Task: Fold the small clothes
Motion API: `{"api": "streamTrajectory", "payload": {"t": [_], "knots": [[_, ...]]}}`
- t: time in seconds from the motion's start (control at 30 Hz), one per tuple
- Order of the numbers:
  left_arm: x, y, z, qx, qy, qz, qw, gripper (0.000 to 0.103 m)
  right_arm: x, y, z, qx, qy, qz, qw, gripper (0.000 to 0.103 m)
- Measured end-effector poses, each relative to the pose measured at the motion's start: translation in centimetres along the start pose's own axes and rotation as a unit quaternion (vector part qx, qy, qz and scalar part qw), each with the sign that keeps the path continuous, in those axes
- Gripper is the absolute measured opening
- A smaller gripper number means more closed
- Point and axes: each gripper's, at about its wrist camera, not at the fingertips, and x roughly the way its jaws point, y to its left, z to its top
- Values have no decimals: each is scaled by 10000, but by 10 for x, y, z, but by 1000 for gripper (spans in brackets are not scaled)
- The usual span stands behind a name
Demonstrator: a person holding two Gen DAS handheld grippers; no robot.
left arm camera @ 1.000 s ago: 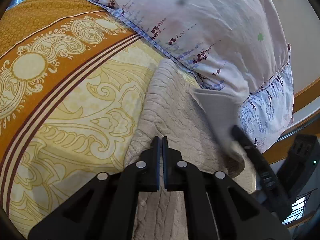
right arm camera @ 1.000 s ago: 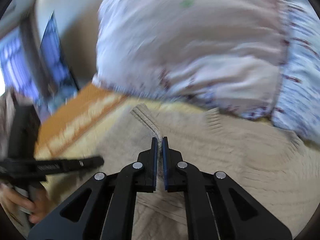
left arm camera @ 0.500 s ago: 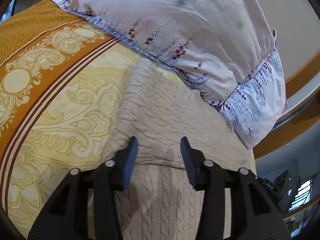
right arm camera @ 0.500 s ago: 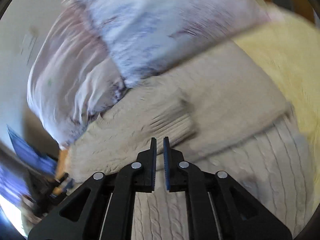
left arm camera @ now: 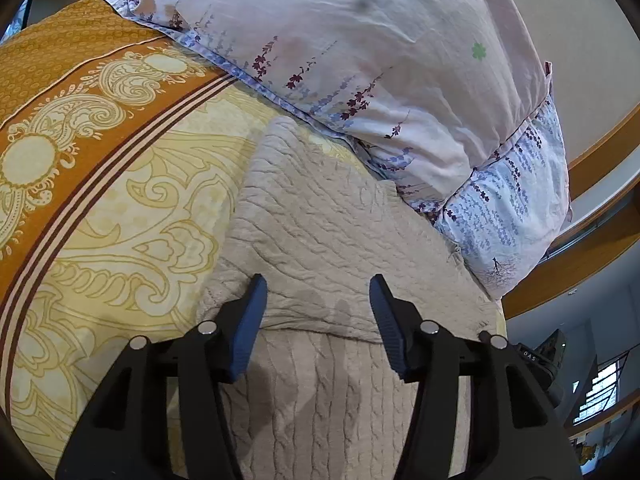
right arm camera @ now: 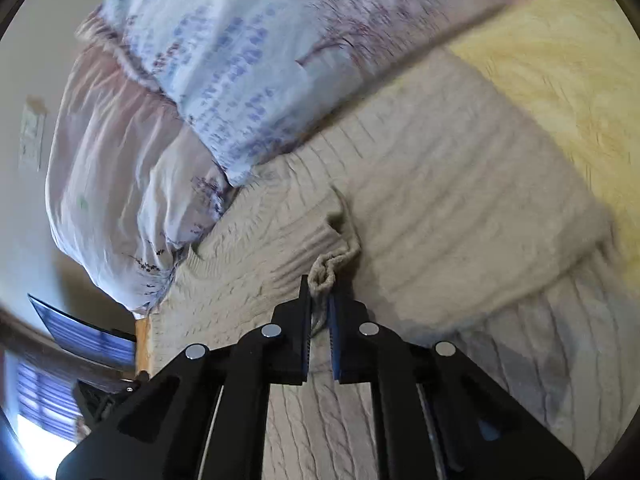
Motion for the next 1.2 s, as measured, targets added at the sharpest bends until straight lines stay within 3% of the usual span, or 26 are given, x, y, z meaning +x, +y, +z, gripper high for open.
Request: {"api": "streamTrajectory", "payload": {"t": [0.13,0.2,0.33,0.47,0.57,0.63,0.73,0.93,1.1,1.2], "knots": [[0,-2,0,8,4,-19,10000,57,-31,27,0,-741,-724,92,9946,7],[0,-3,-1,34,25,-57,10000,59,-35,26,-4,-824,-795,-97,9934,7],[0,-10,-3,139,92,-91,9998,64,-3,-4,-9,-427,-181,-769,9960,8],[-11,-14,-9,269,145,-83,9995,67,-4,-3,-9,-520,-162,-791,9954,9],[-28,-11,-18,422,165,-90,9989,67,-16,-4,-10,-541,-96,-649,9964,22],[-40,-8,-25,557,169,-92,9983,67,-33,-9,-14,-570,-197,-523,9968,42],[-58,-3,-36,829,258,-116,9962,67,-62,-16,-18,-749,-326,-434,9957,53],[-82,6,-65,1145,547,-127,9918,68,-106,-43,-26,-952,-142,-355,9947,54],[-95,22,-88,906,667,-339,9931,66,-129,-80,-36,-906,149,-647,9937,54],[-98,28,-100,763,717,-525,9931,62,-133,-99,-48,-696,467,-387,9957,53]]}}
